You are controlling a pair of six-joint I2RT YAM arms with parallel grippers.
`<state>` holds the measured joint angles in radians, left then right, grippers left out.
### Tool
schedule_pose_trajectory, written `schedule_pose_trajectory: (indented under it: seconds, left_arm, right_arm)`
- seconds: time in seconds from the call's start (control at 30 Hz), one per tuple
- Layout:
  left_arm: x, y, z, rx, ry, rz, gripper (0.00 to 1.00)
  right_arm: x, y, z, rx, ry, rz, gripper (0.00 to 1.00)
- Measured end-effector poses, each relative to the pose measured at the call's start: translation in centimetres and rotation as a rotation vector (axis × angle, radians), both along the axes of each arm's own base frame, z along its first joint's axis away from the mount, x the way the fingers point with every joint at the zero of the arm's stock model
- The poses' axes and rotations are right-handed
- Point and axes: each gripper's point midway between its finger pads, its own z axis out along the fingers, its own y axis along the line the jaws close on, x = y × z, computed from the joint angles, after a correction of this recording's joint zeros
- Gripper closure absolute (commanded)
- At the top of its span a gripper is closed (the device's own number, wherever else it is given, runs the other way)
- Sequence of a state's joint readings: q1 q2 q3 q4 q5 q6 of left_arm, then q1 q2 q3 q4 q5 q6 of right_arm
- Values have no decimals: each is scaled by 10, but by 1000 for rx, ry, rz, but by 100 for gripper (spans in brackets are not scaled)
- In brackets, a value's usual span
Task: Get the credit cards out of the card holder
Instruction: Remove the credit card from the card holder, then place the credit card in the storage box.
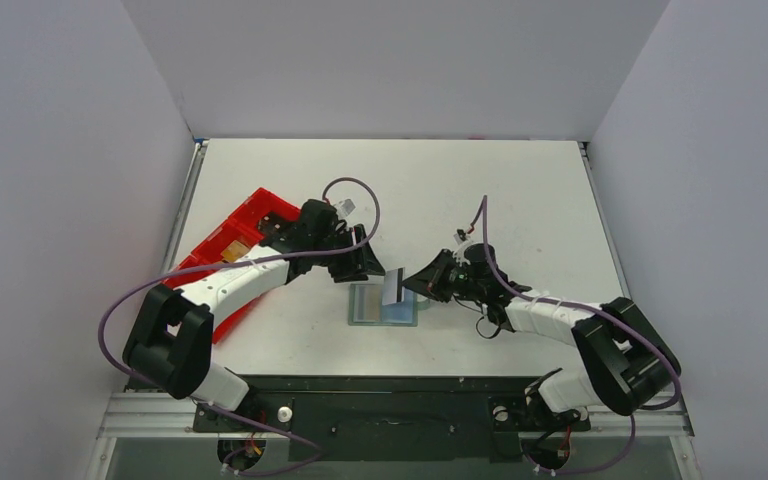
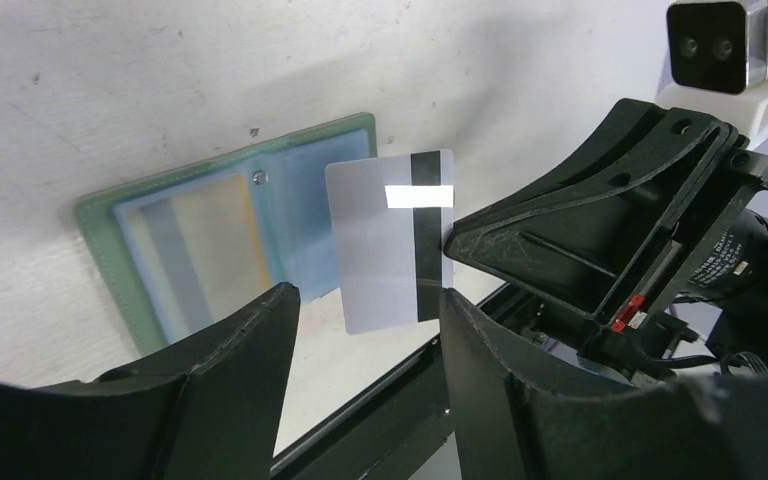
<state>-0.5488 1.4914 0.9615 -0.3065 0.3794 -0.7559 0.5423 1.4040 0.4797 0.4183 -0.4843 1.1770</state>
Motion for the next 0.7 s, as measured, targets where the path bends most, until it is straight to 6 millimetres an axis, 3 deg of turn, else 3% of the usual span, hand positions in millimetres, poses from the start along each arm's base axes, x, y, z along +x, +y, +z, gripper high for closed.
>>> schedule_pose_trajectory:
  seconds: [0.43,0.7]
  left_arm:
    - [-1,-18,18,-184,17,-41,45]
    - [-5,-24,18,-246,46,-52,47]
  right_arm:
    - [2,2,38,124,-16,-9,100]
    - [1,3,54,170,-27,-6,100]
